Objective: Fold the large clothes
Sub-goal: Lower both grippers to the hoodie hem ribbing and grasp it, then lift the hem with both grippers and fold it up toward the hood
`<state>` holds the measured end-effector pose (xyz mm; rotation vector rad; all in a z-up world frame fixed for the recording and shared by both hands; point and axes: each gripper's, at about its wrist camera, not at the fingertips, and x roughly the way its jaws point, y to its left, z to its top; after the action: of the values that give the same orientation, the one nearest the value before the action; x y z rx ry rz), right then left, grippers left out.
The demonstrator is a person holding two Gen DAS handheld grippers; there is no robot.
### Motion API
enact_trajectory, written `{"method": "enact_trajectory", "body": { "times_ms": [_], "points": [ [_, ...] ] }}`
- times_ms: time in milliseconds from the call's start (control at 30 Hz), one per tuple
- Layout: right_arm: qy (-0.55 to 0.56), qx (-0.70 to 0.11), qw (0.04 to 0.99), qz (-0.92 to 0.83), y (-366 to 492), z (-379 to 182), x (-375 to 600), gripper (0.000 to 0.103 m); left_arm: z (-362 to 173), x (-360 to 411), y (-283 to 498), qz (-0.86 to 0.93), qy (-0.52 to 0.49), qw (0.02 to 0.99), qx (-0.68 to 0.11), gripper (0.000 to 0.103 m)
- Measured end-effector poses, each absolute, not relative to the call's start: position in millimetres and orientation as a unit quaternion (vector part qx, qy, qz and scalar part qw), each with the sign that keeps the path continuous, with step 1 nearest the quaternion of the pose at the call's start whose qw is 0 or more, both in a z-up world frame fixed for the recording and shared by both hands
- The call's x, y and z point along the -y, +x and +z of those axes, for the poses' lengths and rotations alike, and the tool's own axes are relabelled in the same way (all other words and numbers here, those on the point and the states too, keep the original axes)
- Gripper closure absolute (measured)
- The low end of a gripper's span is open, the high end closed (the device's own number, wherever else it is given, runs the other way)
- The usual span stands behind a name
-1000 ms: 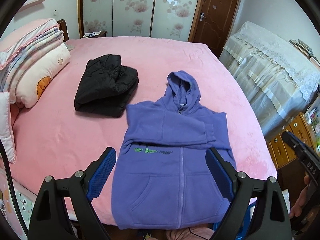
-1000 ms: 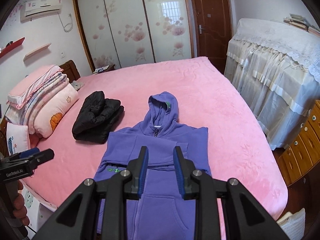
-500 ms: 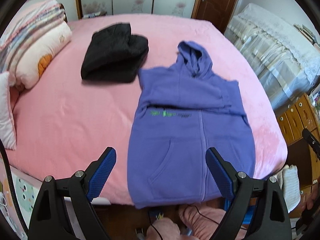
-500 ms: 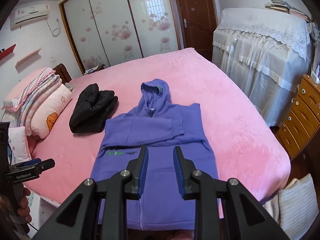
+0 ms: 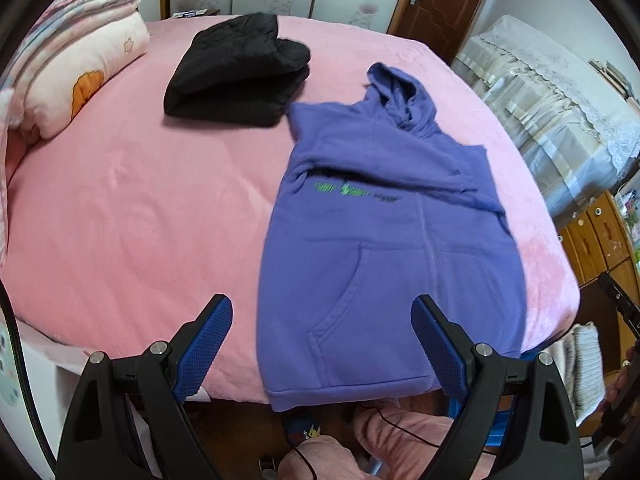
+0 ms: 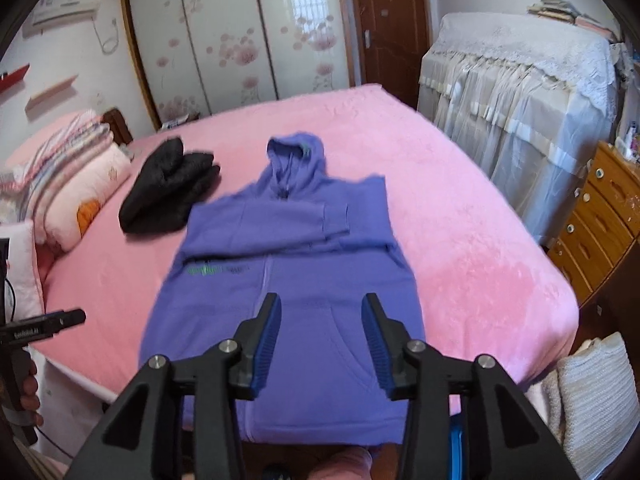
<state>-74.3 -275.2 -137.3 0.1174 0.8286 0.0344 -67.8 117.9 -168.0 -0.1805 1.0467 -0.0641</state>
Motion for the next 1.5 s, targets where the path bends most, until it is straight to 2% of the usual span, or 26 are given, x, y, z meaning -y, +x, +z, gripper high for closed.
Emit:
{"method": "enact_trajectory", "body": {
  "times_ms": [267, 433, 633, 1100, 1300, 1500],
  "points": [
    [0.058, -0.454, 0.889, 0.014, -85.4, -204.5, 296.7, 0.061, -254.5, -127.8, -78.1, -0.02, -0.095, 0.834, -0.544, 0.013],
    [0.067, -0.495, 0.866, 0.01, -86.2, -247.2, 321.1, 0.06, -304.6, -133.6, -83.0, -0.028, -0.106, 0.812, -0.573, 0.024],
    [0.072, -0.526, 0.848, 0.008, -83.0, -290.1, 351.3, 0.06, -346.3, -139.5, -85.4, -0.029, -0.124, 0.801, -0.585, 0.025],
    [0.108, -0.567, 0.815, 0.044, -85.0, -360.1, 375.2, 0.06, -377.2, -143.9, -91.4, -0.06, -0.151, 0.803, -0.573, 0.025],
    [0.118, -0.558, 0.819, 0.07, -90.8, -362.9, 373.0, 0.06, -374.2, -135.9, -99.7, -0.079, -0.152, 0.806, -0.567, 0.035],
    [0.115, -0.547, 0.824, 0.089, -99.9, -359.0, 376.3, 0.06, -375.8, -134.0, -108.3, -0.087, -0.163, 0.809, -0.558, 0.036]
  ]
}}
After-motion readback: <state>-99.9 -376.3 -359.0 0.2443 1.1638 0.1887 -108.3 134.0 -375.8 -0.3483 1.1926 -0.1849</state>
